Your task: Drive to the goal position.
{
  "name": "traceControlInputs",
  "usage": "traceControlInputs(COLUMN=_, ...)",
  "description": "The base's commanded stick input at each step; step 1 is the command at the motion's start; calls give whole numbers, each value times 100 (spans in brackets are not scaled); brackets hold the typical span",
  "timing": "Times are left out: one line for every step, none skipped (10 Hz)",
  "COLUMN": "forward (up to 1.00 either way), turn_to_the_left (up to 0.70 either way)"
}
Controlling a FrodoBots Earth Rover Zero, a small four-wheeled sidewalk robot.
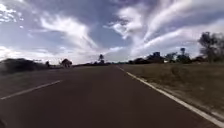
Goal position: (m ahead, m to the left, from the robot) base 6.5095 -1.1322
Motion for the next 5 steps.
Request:
traceControlInputs(forward=100, turn_to_the_left=0)
traceControlInputs(forward=100, turn_to_the_left=0)
traceControlInputs(forward=100, turn_to_the_left=0)
traceControlInputs(forward=100, turn_to_the_left=0)
traceControlInputs(forward=100, turn_to_the_left=0)
